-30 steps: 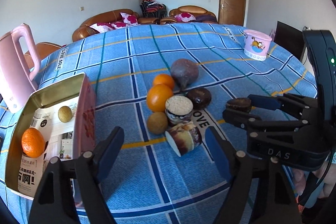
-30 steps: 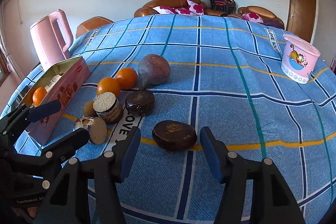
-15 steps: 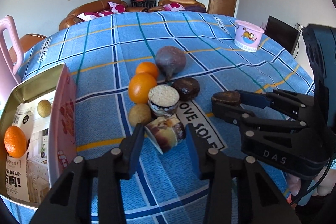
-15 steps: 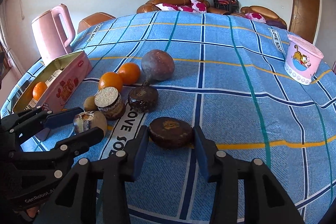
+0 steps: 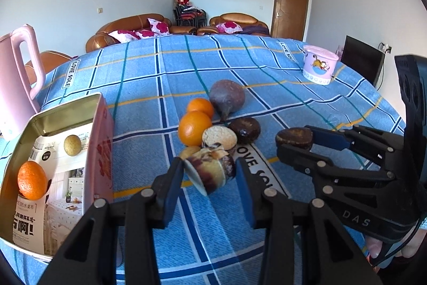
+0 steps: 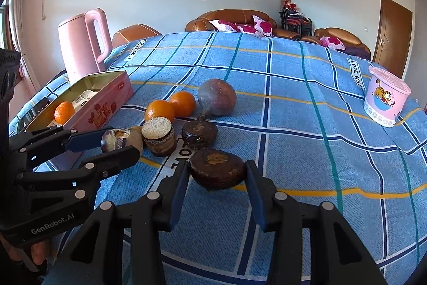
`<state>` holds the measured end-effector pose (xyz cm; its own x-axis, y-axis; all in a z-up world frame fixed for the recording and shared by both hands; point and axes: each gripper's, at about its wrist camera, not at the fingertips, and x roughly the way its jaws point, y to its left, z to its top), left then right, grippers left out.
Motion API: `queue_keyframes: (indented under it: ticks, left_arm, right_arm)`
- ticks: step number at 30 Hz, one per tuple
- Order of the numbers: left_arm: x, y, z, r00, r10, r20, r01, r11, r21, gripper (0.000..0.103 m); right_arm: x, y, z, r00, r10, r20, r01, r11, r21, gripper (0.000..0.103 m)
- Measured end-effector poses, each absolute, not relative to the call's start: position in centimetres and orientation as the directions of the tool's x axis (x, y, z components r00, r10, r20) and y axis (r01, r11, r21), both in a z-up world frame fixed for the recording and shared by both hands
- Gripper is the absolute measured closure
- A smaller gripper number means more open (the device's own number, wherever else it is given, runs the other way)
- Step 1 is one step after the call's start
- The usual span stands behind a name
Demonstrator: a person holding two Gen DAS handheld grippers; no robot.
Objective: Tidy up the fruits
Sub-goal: 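Grasp the small labeled can with the left tool while the right tool grasps the dark brown round fruit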
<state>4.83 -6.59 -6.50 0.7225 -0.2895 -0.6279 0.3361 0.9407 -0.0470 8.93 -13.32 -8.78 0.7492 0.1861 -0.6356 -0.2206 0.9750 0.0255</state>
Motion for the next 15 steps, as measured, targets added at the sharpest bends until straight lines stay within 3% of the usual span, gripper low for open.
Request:
queue_keyframes:
  ticks: [15]
  left_arm:
    - [3.9, -5.4, -5.6, 0.785, -0.290, -0.548, 0.302, 0.951, -0.071, 0.061]
  right_arm:
    - [7.6, -13.2, -8.1, 0.797, 0.203, -0.568, -0.241, 0.970, 0.009, 0.058]
